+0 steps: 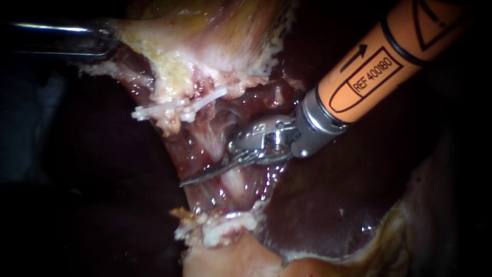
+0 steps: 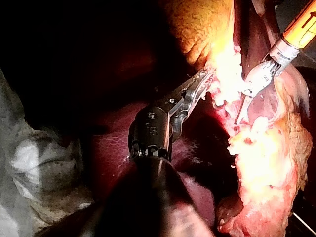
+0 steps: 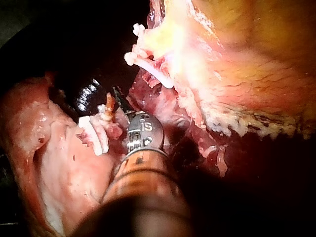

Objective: Go back from the cut right tube

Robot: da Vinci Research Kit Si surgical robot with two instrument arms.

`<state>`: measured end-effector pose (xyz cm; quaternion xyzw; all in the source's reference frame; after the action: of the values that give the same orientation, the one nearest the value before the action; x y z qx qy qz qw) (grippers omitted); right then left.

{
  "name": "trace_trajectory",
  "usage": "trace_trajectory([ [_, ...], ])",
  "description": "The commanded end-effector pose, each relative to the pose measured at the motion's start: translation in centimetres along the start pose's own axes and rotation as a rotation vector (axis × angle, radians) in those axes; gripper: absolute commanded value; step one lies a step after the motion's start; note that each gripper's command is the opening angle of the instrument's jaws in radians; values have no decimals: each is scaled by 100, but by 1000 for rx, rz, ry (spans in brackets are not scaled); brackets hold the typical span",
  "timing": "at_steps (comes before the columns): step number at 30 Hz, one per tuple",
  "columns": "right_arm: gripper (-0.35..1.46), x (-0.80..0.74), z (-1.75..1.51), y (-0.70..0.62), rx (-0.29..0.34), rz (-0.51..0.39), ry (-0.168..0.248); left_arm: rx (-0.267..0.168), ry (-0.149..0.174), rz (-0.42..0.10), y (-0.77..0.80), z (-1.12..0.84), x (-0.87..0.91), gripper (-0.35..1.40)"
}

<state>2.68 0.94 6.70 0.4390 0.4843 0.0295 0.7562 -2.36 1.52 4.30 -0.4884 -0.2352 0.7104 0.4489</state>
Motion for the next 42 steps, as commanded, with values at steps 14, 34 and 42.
trace_trajectory([
  [14,138,12,-9,1,-218,45,139,-1,0,1,-2,1,-1,-35],
  [34,145,24,-114,-98,-649,-80,-103,1,0,2,-5,-1,-1,-35],
  [42,145,4,-151,-120,-667,-65,-122,1,0,2,-6,0,-2,-35],
])
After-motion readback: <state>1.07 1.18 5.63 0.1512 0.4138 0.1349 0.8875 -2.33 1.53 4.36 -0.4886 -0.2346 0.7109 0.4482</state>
